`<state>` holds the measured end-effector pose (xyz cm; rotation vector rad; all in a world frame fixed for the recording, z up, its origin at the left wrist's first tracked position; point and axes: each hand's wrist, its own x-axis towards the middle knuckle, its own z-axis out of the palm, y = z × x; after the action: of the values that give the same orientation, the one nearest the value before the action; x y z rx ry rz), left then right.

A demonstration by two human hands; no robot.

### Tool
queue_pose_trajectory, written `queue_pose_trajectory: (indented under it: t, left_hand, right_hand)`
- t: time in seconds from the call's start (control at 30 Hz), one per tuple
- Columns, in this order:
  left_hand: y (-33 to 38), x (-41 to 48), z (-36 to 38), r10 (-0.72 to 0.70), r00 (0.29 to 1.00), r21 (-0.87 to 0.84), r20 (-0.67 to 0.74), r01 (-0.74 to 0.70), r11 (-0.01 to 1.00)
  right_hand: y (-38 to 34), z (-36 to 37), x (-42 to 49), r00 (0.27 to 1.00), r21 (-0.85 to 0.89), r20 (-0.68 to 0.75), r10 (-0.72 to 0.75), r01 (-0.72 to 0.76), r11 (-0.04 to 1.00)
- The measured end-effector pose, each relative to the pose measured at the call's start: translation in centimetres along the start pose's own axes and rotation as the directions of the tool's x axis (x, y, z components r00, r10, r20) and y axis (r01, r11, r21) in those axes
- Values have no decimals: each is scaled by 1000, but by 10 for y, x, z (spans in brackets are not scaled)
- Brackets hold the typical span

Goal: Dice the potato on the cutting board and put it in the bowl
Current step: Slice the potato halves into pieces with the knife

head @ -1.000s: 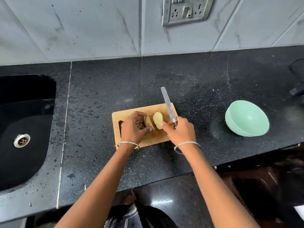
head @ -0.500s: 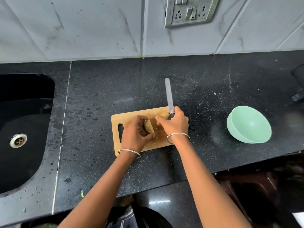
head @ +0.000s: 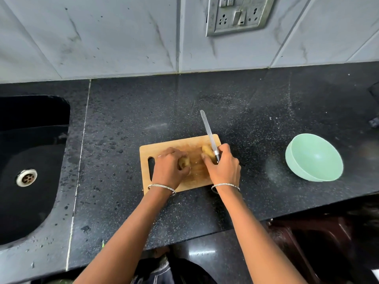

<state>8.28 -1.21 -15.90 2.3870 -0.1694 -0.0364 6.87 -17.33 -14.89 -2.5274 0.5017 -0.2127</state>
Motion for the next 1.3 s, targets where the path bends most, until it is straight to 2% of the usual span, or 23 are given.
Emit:
queue_pose_trajectory:
  t: [0.17, 0.3, 0.47, 0.6, 0.8, 1.1, 1.3]
  left_hand:
    - [-2, -2, 0, 3, 999, 36, 34, -4, 999]
    - [0, -6, 0, -25, 1000, 27, 9, 25, 999]
    - [-2, -14, 5, -96, 995, -78, -14, 94, 992]
    - [1, -17, 6, -126, 992, -70, -31, 124, 990]
    - [2, -17, 5, -142, 990, -89, -25, 139, 986]
    - [-4, -12, 5, -131, 991, -65, -23, 129, 989]
    - [-3, -8, 9, -191, 980, -50, -50, 189, 981]
  right_hand:
    - [-8, -8, -17, 980, 94, -171, -97, 114, 989]
    - [-12, -10, -45, 987, 94, -38, -158, 161, 983]
    - [-6, -8, -66, 976, 5, 187, -108, 109, 994]
    - [-3, -12, -75, 951, -44, 296, -84, 102, 994]
    - [-5, -18, -79, 936, -100, 346, -63, 104, 990]
    - [-16, -14, -66, 917, -173, 385, -105, 183, 968]
    - [-25, -10, -57, 906, -213, 415, -86, 189, 959]
